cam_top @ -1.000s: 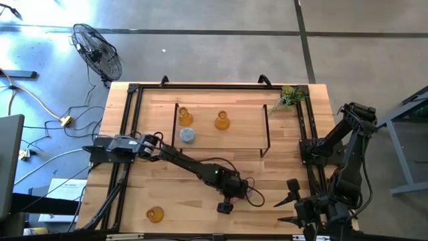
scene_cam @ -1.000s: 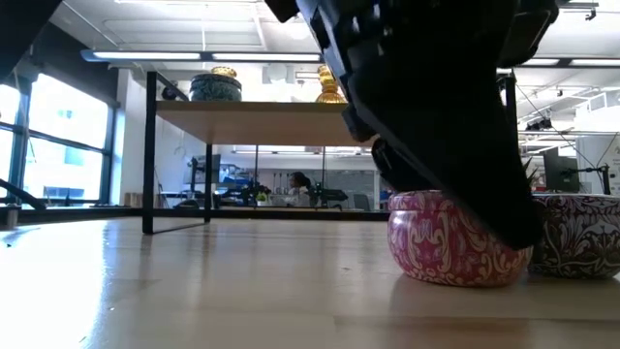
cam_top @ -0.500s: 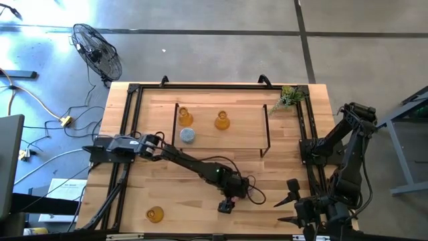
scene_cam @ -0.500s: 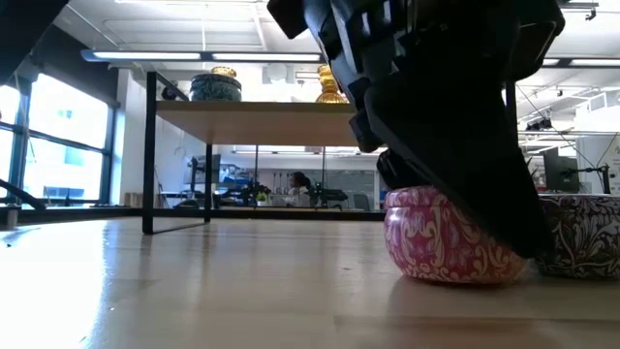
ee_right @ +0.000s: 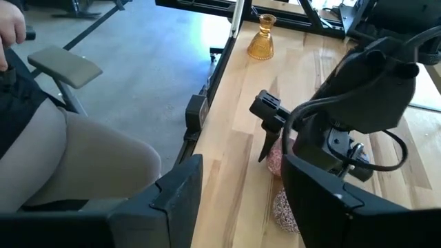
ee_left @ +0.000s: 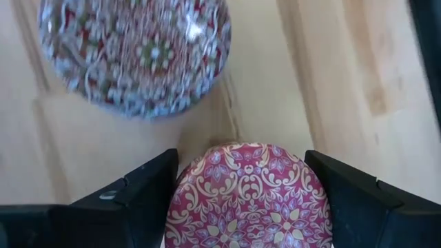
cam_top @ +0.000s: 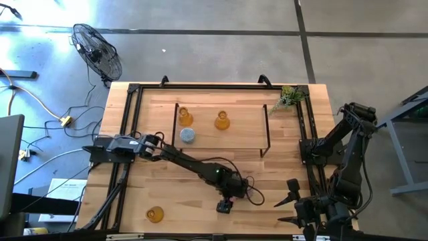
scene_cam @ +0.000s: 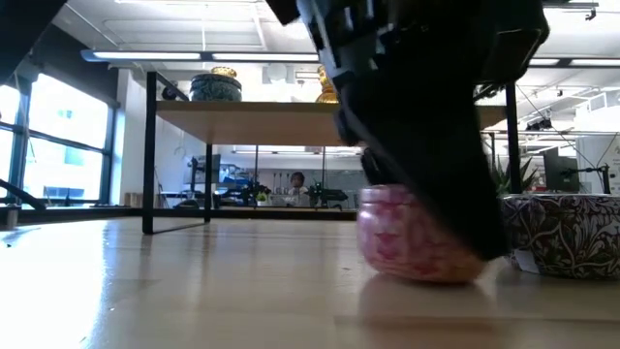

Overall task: Pick & Place candle stick holders
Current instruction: Put the pink scented candle on the shelf aligned with the other scented candle, then put the yellow glass candle holder on the shelf aligned with the other glass candle holder

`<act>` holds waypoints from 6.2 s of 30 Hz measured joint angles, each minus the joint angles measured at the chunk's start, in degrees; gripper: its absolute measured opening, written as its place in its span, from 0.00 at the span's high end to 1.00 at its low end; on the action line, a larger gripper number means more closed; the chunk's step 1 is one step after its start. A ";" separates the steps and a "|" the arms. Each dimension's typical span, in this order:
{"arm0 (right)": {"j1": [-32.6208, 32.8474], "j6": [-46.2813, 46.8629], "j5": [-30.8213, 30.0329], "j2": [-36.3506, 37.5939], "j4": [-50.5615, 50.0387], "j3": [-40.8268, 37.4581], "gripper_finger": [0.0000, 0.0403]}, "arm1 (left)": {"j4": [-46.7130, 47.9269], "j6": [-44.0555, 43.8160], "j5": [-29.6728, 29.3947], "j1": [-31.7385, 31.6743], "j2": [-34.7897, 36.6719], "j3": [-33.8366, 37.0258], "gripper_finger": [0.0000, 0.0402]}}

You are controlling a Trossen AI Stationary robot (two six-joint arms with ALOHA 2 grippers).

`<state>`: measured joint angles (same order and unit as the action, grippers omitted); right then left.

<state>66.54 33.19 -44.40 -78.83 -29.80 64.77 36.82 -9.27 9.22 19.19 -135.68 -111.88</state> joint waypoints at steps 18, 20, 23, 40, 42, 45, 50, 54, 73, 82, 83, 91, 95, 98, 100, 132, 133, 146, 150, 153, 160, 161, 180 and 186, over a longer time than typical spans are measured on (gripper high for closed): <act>0.00 -0.15 0.33 0.00 0.02 -0.01 0.52 | 29.61 -7.11 -9.28 2.28 0.09 -21.59 0.29; -0.01 -0.15 0.32 0.00 0.01 0.00 0.52 | 32.24 -6.54 -10.12 2.42 0.28 -23.23 0.29; -0.02 -0.15 0.30 0.00 -0.02 -0.01 0.52 | 33.36 -6.23 -10.25 2.25 2.18 -22.35 0.29; 0.05 0.00 -0.22 0.00 -0.79 -0.01 0.52 | 37.48 -4.03 -20.06 -4.62 12.27 -23.12 0.29; 0.11 0.02 -0.20 0.00 -0.80 -0.01 0.52 | 38.65 -3.90 -20.77 -6.10 13.32 -23.08 0.29; 0.13 0.22 -0.21 0.00 -0.84 -0.01 0.52 | 38.09 -3.05 -20.53 -8.72 14.03 -23.19 0.29; 0.13 0.44 -0.24 0.00 -0.88 -0.01 0.52 | 38.95 -2.57 -18.74 -13.07 14.31 -23.01 0.30; 0.15 0.48 -0.07 0.00 -0.84 -0.01 0.52 | 39.65 -2.59 -17.30 -15.62 14.36 -23.01 0.30; 0.26 1.55 0.24 0.00 -0.81 -0.01 0.52 | 38.17 -0.01 -16.23 -17.91 14.32 -15.07 0.33; 0.26 1.49 0.24 0.00 -0.84 -0.01 0.52 | 36.17 -0.29 -16.23 -20.10 14.62 -11.31 0.32; 0.26 1.46 0.24 0.00 -0.85 -0.01 0.52 | 36.10 -0.40 -16.25 -20.11 14.62 -11.30 0.32; 0.26 1.38 0.22 0.00 -1.07 -0.01 0.52 | 36.04 -0.01 -14.98 -19.49 14.56 -11.23 0.32; 0.26 1.46 0.22 0.00 -1.05 -0.01 0.52 | 36.13 -0.19 -15.95 -18.94 14.51 -11.21 0.32; 0.26 1.48 0.20 0.00 -1.01 -0.01 0.52 | 36.35 -0.16 -16.44 -18.47 14.47 -11.21 0.32; 0.26 1.46 0.01 0.00 -1.04 -0.01 0.52 | 37.12 -0.14 -16.89 -18.32 14.37 -11.70 0.32; 0.26 1.51 0.00 0.00 -1.05 -0.01 0.52 | 37.77 0.01 -20.77 -18.39 14.25 -12.35 0.31; 0.26 1.51 -0.02 0.00 -1.05 -0.01 0.52 | 37.79 0.00 -20.99 -18.41 14.25 -12.35 0.31; 0.26 1.49 0.00 0.00 -1.05 -0.01 0.52 | 37.91 1.85 -23.86 -18.41 14.16 -12.35 0.09; 0.26 1.51 0.00 0.00 -1.07 -0.01 0.52 | 36.90 3.01 -24.02 -18.41 14.16 -12.35 0.08; 0.26 1.49 0.00 0.00 -1.07 -0.01 0.52 | 35.97 3.03 -24.65 -18.41 14.16 -12.35 0.08; 0.26 1.46 0.00 0.00 -1.09 -0.01 0.52 | 34.90 3.03 -25.29 -18.41 14.19 -12.35 0.08; 0.26 1.46 0.00 0.00 -1.09 -0.01 0.52 | 34.79 3.03 -25.27 -18.41 14.19 -12.35 0.08; 0.26 1.48 0.00 0.00 -1.22 -0.01 0.52 | 33.38 4.75 -25.02 -16.17 14.25 -16.58 0.08; 0.26 1.49 0.00 0.00 -1.25 -0.01 0.52 | 33.02 4.75 -23.32 -14.04 14.28 -21.47 0.08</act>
<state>66.81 34.68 -44.40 -78.83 -31.05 64.75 69.84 -4.51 -14.10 5.15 -121.39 -133.34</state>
